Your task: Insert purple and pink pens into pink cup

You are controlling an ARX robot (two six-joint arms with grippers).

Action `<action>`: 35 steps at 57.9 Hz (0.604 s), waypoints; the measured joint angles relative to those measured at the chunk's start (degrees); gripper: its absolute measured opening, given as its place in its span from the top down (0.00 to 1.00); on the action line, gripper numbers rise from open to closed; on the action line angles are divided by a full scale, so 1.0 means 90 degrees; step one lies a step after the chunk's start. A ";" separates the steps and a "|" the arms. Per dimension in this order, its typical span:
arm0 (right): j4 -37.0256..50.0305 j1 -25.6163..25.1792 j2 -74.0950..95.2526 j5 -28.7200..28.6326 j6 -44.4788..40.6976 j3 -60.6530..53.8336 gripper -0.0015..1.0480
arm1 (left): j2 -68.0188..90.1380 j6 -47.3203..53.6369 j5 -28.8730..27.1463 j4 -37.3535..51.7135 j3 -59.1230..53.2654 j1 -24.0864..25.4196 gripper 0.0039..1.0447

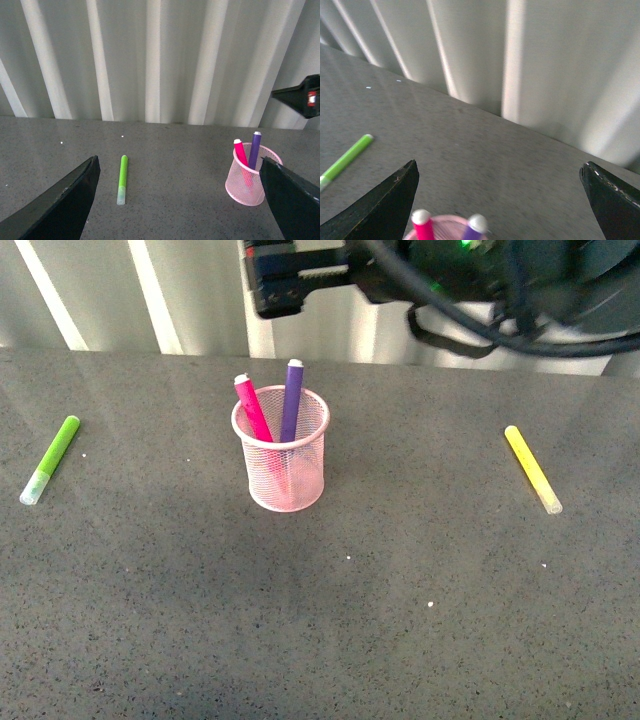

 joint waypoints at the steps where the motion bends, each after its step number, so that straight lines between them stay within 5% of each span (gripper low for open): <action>1: -0.0095 -0.0029 -0.0163 0.0160 -0.0046 -0.0100 0.07 | 0.0000 -0.0002 0.0000 0.0000 0.0000 0.0000 0.06; 10: 0.0068 -0.0313 -0.1069 0.1943 -0.0226 -0.1015 0.07 | 0.0000 0.0000 0.0000 0.0000 0.0000 0.0000 0.06; 18: 0.0330 -0.0391 -0.1010 0.2135 -0.0255 -0.1202 0.09 | 0.0000 0.0000 0.0002 0.0000 0.0000 0.0000 0.06; 25: 0.3014 -0.0619 -0.1387 0.2300 -0.0243 -0.2647 0.34 | -0.0002 -0.0002 -0.0015 0.0000 0.0000 0.0000 0.06; 35: 0.3524 -0.1183 -0.2436 0.1923 -0.0243 -0.3956 0.61 | -0.0002 0.0000 0.0005 0.0000 0.0000 0.0000 0.06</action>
